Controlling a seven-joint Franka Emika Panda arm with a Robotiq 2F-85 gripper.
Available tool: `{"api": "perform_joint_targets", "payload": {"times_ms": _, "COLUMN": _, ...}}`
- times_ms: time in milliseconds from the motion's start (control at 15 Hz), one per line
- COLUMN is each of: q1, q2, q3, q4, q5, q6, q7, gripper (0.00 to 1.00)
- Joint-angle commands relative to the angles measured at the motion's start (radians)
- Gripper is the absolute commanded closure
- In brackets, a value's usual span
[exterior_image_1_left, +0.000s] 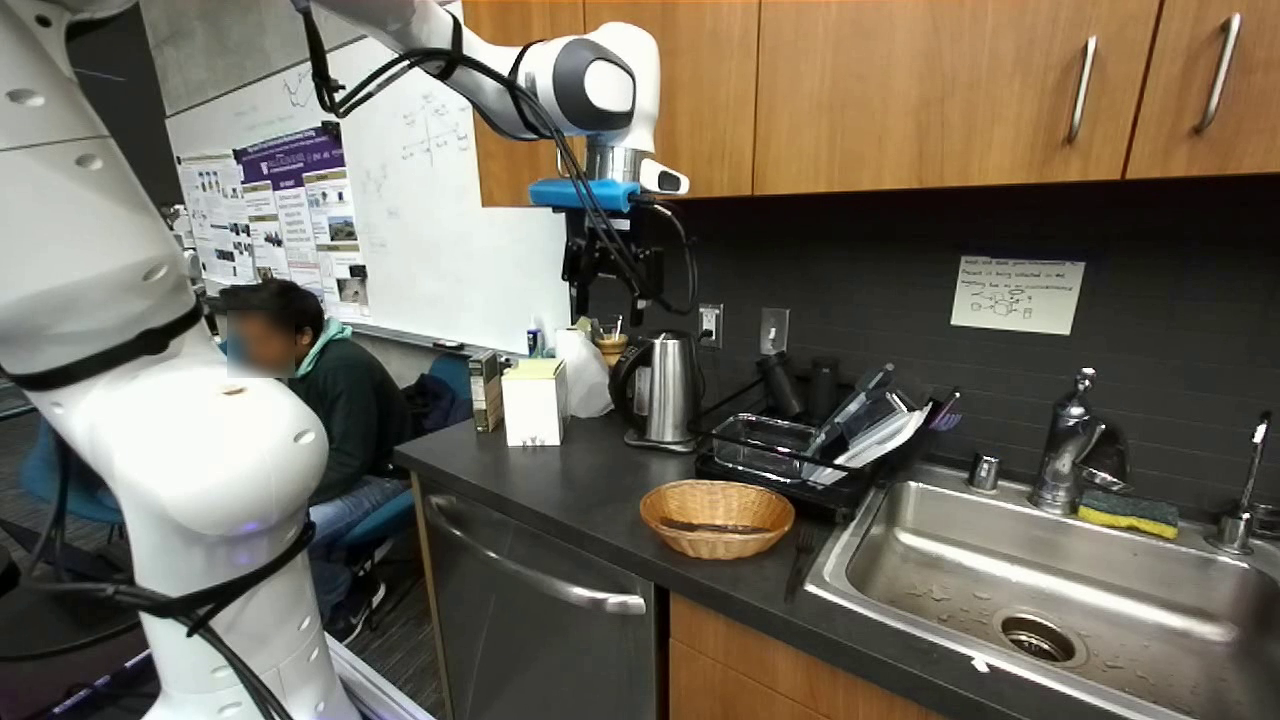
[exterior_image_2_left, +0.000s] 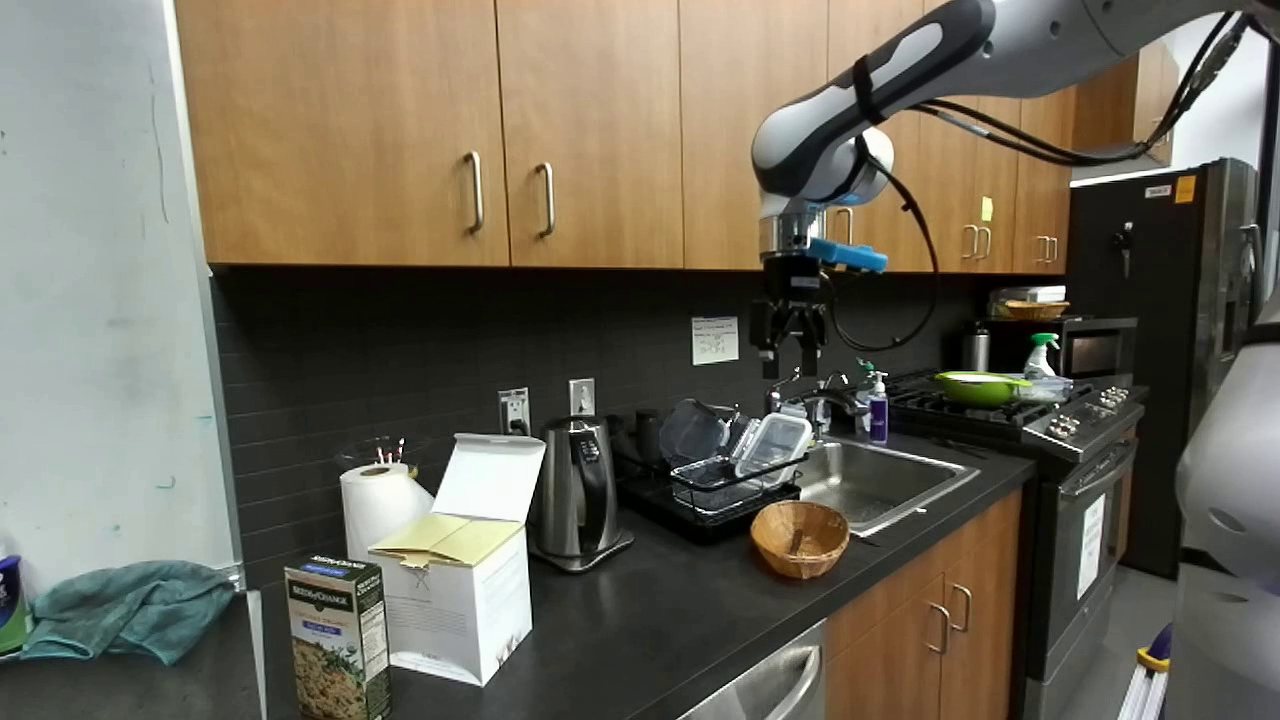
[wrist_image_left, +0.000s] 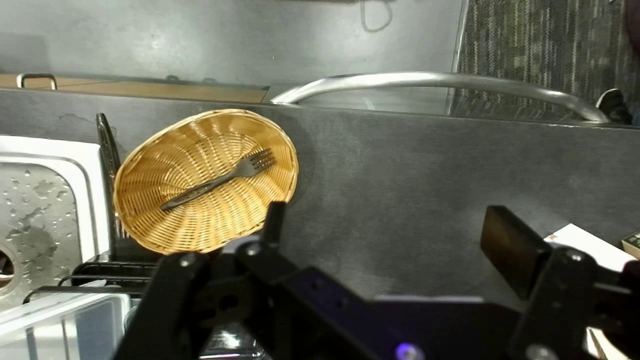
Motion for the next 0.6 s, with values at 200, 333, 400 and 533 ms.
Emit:
{"api": "perform_joint_targets", "payload": {"times_ms": 200, "q1": -0.026, "q2": 0.028, "q3": 0.004, "q4": -0.008, "q5": -0.006, "q6": 0.031, "q7": -0.011, "gripper": 0.0}}
{"api": "perform_joint_targets", "payload": {"times_ms": 333, "q1": -0.034, "q2": 0.046, "q3": 0.001, "q4": -0.011, "q5": -0.011, "q6": 0.043, "q7": -0.01, "gripper": 0.0}}
{"api": "perform_joint_targets", "payload": {"times_ms": 400, "q1": -0.039, "q2": 0.054, "q3": -0.001, "q4": -0.014, "q5": -0.011, "q6": 0.053, "q7": -0.014, "gripper": 0.0}}
{"api": "perform_joint_targets", "payload": {"times_ms": 533, "q1": -0.049, "q2": 0.073, "q3": -0.005, "q4": -0.019, "q5": -0.014, "q6": 0.077, "q7": -0.02, "gripper": 0.0}}
